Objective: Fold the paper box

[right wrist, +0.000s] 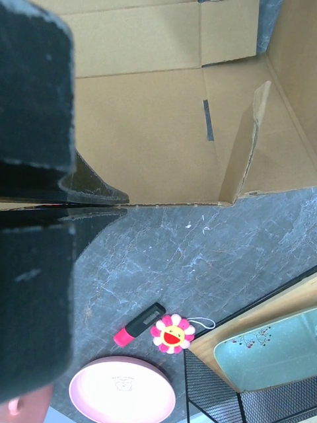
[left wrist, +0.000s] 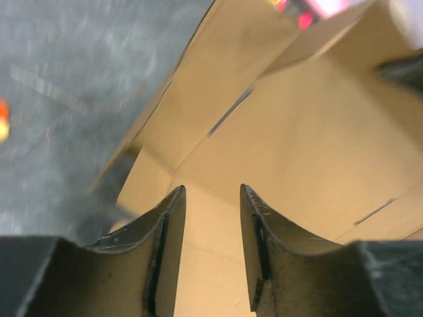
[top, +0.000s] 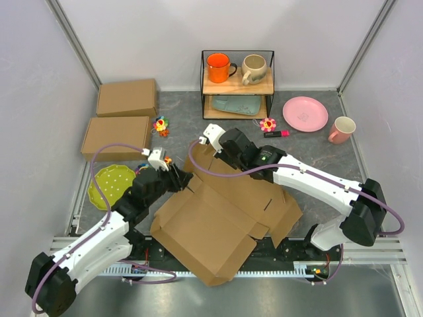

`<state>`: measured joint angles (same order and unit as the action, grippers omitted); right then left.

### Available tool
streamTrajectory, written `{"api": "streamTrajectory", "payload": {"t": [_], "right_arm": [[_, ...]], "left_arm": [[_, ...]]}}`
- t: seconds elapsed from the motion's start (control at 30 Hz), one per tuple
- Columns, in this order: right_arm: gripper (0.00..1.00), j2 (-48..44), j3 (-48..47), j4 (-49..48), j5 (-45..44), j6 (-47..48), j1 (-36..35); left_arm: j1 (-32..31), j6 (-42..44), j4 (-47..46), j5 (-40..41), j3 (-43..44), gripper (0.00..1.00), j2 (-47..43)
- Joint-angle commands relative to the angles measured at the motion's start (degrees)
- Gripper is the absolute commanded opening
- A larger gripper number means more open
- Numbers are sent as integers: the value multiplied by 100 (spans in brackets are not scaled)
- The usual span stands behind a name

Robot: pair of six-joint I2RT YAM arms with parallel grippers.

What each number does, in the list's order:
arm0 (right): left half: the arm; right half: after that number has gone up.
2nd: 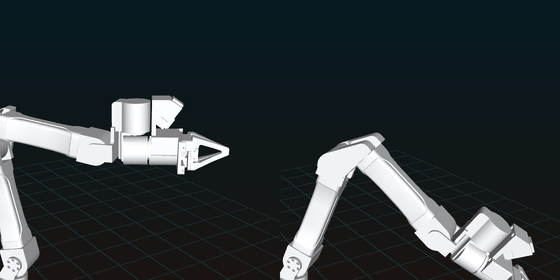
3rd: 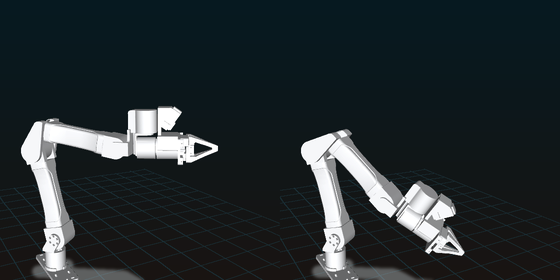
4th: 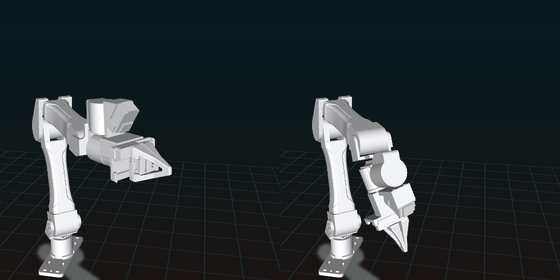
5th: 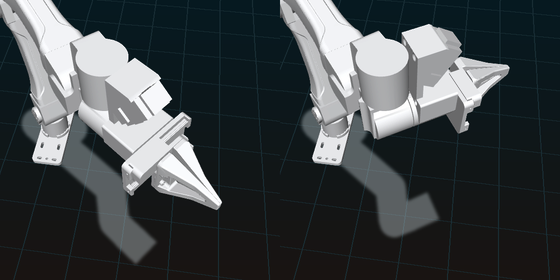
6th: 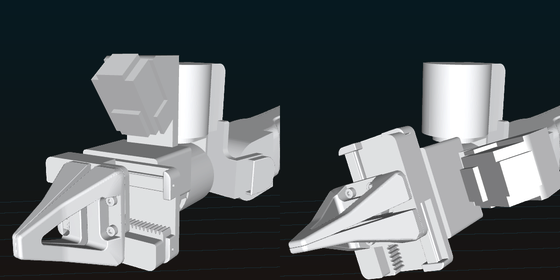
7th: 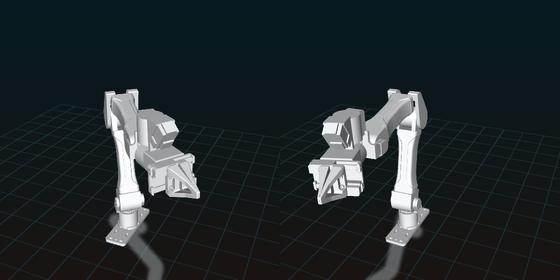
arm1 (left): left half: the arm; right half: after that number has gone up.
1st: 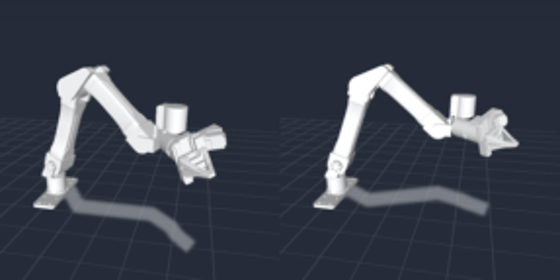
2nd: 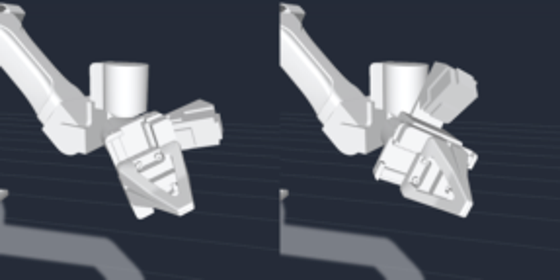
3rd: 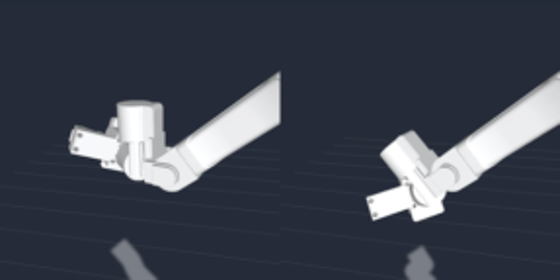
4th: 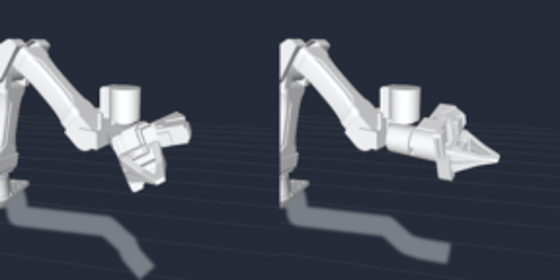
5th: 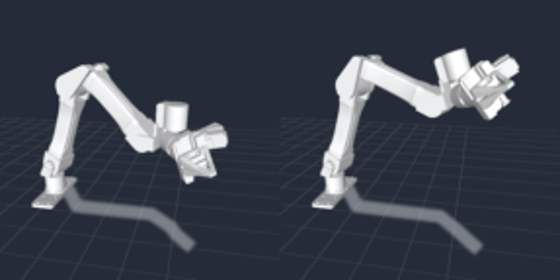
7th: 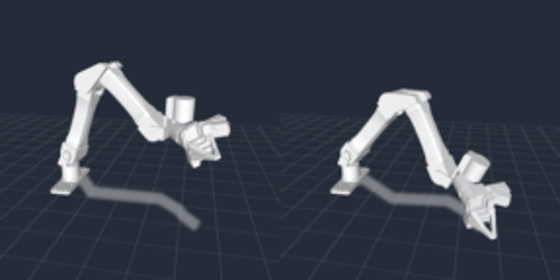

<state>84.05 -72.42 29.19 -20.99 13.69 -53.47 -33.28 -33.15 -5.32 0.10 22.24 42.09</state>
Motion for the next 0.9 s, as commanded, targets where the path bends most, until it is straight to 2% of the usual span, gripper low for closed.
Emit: {"api": "streamTrajectory", "payload": {"t": [0.0,0.1,0.23,0.37,0.67,0.87], "right_arm": [[0,-135,26,-212,-28,-112,-40],[0,-82,18,-203,-10,-113,-49],[0,-47,0,-212,-1,-113,-67],[0,-47,9,-221,-19,-113,-76],[0,-47,53,-247,-10,-104,-93],[0,-38,62,-256,-10,-104,-102]], "left_arm": [[-56,-929,453,315,-623,48,-165],[-56,-1089,436,596,-818,57,-87],[-56,-861,296,991,-721,70,229],[-56,-790,6,992,-616,72,720],[-56,-772,-724,922,-501,65,1618],[-56,-676,-1497,483,-677,48,1741]]}}
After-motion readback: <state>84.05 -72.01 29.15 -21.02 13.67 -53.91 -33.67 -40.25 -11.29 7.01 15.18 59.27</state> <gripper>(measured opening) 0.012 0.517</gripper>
